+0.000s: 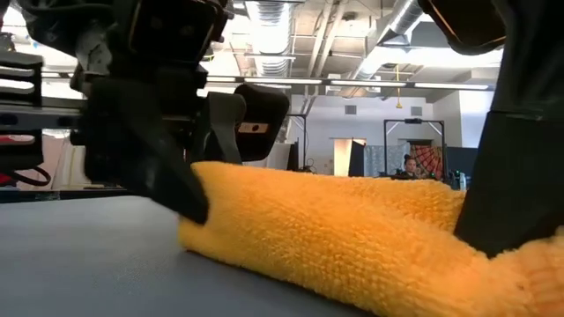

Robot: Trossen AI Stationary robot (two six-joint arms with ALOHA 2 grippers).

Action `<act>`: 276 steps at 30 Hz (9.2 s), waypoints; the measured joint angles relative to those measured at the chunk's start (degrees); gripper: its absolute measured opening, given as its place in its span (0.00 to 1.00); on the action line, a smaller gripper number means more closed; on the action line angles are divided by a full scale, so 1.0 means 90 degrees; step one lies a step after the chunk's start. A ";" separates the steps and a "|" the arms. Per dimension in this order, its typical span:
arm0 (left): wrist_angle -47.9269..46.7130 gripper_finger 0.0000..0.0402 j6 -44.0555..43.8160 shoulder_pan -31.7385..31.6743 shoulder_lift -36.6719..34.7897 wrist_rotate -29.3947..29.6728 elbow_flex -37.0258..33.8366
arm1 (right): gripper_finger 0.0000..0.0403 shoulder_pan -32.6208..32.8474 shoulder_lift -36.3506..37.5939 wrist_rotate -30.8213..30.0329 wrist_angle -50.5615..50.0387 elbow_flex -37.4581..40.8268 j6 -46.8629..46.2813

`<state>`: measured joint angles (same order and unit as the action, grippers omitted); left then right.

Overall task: Roll towel into tight, uniform cylinder
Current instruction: Roll the orange microfiber cloth

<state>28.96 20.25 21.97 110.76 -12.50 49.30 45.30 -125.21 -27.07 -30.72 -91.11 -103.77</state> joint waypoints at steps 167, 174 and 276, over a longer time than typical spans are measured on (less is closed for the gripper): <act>-0.5059 0.04 0.1269 -0.0715 0.0889 -0.0310 0.2917 | 0.26 -0.0114 0.1061 0.0221 -0.1109 0.1191 0.0843; -0.5339 0.04 0.0964 -0.0841 0.0888 -0.0617 0.2934 | 0.25 -0.0515 0.1105 0.0501 -0.1227 0.1699 0.1792; -0.0351 0.49 0.1649 -0.0725 -0.0239 0.1152 0.0444 | 0.12 -0.0015 0.0753 -0.1450 -0.0045 0.1547 0.2177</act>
<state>25.80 35.09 15.44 108.61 -2.13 53.29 45.17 -118.43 -40.12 -31.12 -77.19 -84.18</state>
